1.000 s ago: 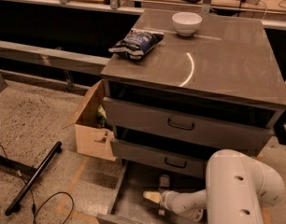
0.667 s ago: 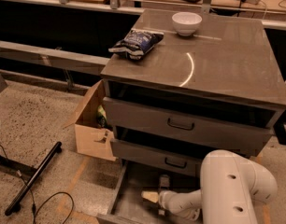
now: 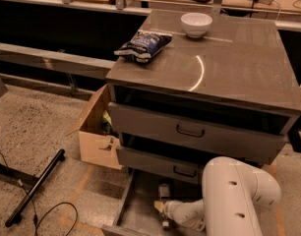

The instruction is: Pick blue plastic bottle from middle drawer and place on counter

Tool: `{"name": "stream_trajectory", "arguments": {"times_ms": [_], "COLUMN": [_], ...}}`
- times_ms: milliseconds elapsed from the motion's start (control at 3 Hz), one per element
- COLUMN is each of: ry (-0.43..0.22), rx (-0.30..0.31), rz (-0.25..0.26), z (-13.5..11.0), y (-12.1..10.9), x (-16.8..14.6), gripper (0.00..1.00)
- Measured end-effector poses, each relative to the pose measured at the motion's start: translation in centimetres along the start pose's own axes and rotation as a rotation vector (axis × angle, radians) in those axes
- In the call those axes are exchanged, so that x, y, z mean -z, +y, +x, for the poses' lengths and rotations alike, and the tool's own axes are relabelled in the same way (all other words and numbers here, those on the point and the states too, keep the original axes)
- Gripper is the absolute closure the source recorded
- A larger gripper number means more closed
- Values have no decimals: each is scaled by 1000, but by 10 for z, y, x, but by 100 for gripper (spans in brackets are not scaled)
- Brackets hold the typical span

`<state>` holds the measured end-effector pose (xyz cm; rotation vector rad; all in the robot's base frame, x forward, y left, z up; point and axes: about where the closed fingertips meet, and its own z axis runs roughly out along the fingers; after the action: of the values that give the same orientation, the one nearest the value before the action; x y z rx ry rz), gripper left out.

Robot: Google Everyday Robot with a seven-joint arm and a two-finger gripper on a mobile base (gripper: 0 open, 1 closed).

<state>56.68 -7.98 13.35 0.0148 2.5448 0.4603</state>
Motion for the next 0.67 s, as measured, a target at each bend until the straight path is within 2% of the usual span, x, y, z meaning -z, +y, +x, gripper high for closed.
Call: {"name": "stream_trajectory", "arguments": {"times_ms": [333, 667], "ry": [15, 54], "rx": [29, 81], "rz": [6, -36], "z": [4, -3], "y": [4, 15], "x": [-1, 29], "gripper": [65, 95]}}
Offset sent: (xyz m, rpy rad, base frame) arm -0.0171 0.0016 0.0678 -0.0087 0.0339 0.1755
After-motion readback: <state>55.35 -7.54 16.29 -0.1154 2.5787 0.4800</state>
